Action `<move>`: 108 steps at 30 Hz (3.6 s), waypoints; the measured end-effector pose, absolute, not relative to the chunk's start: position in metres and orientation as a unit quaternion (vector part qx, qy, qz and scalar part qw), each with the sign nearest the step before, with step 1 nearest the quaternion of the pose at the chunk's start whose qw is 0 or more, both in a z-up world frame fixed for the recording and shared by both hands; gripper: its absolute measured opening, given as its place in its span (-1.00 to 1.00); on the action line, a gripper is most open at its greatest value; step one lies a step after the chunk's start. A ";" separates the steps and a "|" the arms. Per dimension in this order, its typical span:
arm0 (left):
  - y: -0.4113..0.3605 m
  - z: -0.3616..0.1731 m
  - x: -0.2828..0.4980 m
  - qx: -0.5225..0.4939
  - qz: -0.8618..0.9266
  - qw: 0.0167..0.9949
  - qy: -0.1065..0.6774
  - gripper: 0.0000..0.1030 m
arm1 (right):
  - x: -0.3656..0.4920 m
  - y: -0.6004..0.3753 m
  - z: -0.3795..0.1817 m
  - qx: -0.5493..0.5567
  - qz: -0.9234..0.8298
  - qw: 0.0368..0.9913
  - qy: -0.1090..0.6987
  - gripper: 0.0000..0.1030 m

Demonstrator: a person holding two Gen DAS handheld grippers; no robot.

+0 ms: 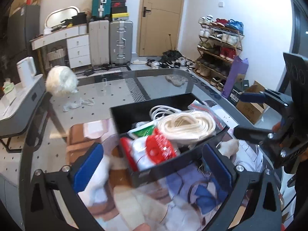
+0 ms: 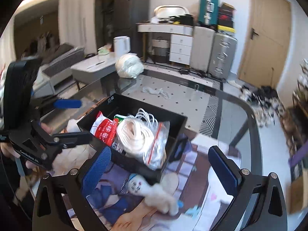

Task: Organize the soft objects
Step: 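Lower both held items into the black box and open both grippers, then move the left tool toward the white foam piece, then grasp the white foam with the left gripper while the right gripper grasps the white plush doll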

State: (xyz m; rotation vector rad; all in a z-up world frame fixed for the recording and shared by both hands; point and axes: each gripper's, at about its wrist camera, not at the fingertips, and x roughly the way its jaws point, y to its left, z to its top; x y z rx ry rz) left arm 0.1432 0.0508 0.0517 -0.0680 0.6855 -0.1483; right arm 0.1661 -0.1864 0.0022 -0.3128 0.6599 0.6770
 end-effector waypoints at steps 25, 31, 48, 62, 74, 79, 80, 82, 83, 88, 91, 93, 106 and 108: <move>0.079 0.006 0.091 -0.035 -0.026 0.926 0.374 1.00 | 0.125 -0.214 -0.047 -0.084 0.282 0.879 0.375 0.99; 0.082 -0.002 0.095 -0.034 -0.020 0.922 0.386 1.00 | 0.130 -0.208 -0.058 -0.100 0.278 0.871 0.391 0.99; 0.127 -0.020 0.128 -0.065 0.025 0.905 0.420 1.00 | 0.159 -0.201 -0.076 -0.088 0.262 0.860 0.429 0.99; 0.126 -0.032 0.159 -0.055 0.028 0.889 0.454 1.00 | 0.174 -0.186 -0.085 -0.095 0.263 0.852 0.442 0.99; 0.114 -0.031 0.160 -0.020 0.014 0.896 0.443 0.38 | 0.180 -0.170 -0.093 -0.105 0.243 0.852 0.452 0.99; 0.111 -0.027 0.156 -0.015 0.006 0.901 0.434 -0.37 | 0.178 -0.167 -0.090 -0.112 0.245 0.855 0.444 0.99; 0.112 -0.026 0.155 -0.016 0.003 0.901 0.433 -0.37 | 0.177 -0.167 -0.090 -0.112 0.248 0.855 0.442 0.99; 0.112 -0.025 0.152 -0.017 -0.003 0.901 0.433 -0.37 | 0.177 -0.166 -0.089 -0.114 0.248 0.855 0.440 0.99; 0.111 -0.025 0.151 -0.019 -0.007 0.901 0.432 -0.37 | 0.177 -0.167 -0.089 -0.114 0.249 0.856 0.439 0.99; 0.113 -0.024 0.141 -0.031 -0.005 0.902 0.431 -0.37 | 0.172 -0.169 -0.087 -0.115 0.253 0.857 0.434 0.99; 0.116 -0.023 0.133 -0.037 -0.003 0.903 0.428 -0.37 | 0.169 -0.172 -0.088 -0.111 0.255 0.858 0.432 0.99; 0.118 -0.023 0.129 -0.044 -0.001 0.903 0.426 -0.37 | 0.168 -0.173 -0.088 -0.113 0.251 0.858 0.433 0.99; 0.111 -0.014 0.105 -0.056 -0.001 0.909 0.414 -0.37 | 0.160 -0.182 -0.089 -0.085 0.283 0.847 0.442 -0.05; 0.108 -0.010 0.101 -0.058 -0.003 0.911 0.409 -0.37 | 0.152 -0.186 -0.089 -0.086 0.287 0.846 0.442 -0.19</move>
